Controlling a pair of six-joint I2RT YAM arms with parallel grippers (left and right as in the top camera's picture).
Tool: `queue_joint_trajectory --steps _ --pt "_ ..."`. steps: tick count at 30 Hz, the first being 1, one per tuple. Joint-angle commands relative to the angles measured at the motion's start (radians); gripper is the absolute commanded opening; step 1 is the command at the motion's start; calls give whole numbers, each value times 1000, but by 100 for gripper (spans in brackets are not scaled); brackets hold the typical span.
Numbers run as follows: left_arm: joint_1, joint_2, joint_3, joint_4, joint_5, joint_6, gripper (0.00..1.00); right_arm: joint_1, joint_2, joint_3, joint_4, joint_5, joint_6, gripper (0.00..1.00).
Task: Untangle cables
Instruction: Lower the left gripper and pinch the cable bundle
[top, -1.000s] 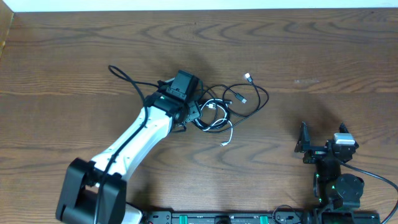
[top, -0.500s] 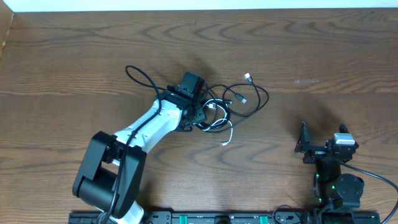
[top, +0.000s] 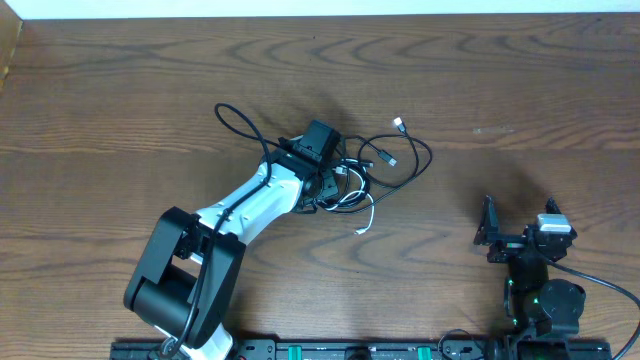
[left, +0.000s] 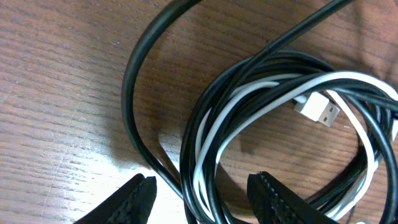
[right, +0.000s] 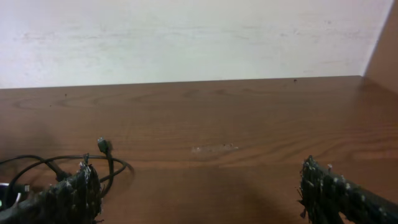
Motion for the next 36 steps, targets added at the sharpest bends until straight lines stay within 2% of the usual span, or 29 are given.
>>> queue_joint_trajectory --steps 1,3,5,8,9,10,11,13,18,27,30,36 --pt "-3 38 -16 11 -34 0 51 -5 -6 -2 -4 9 9 99" --pt "-3 56 -16 14 -33 -22 50 -5 -6 -2 -4 9 9 99" --pt "-3 70 -16 14 -26 -61 42 -5 -6 -2 -4 8 9 99" --pt "-3 71 -16 15 -25 -91 38 -5 -6 -2 -4 9 9 99" --pt "-3 71 -16 15 -25 -92 28 -5 -6 -2 -4 9 9 99" --pt "-3 71 -16 14 -22 -91 11 -5 -6 -2 -4 9 9 99" --pt "-3 71 -16 12 -20 -92 8 -5 -6 -2 -4 9 9 99" --pt "-3 62 -10 27 -26 -84 8 -5 -6 -2 -4 9 9 99" --pt "8 -54 57 -20 -26 32 7 -5 -6 -2 -4 8 9 99" --pt "5 -319 60 -42 82 34 7 -5 -6 -2 -4 8 9 99" --pt "5 -362 60 -39 117 11 7 -5 -6 -2 -4 8 9 99" --pt "4 -372 59 -41 91 8 7 -5 -6 -2 -4 8 9 99"
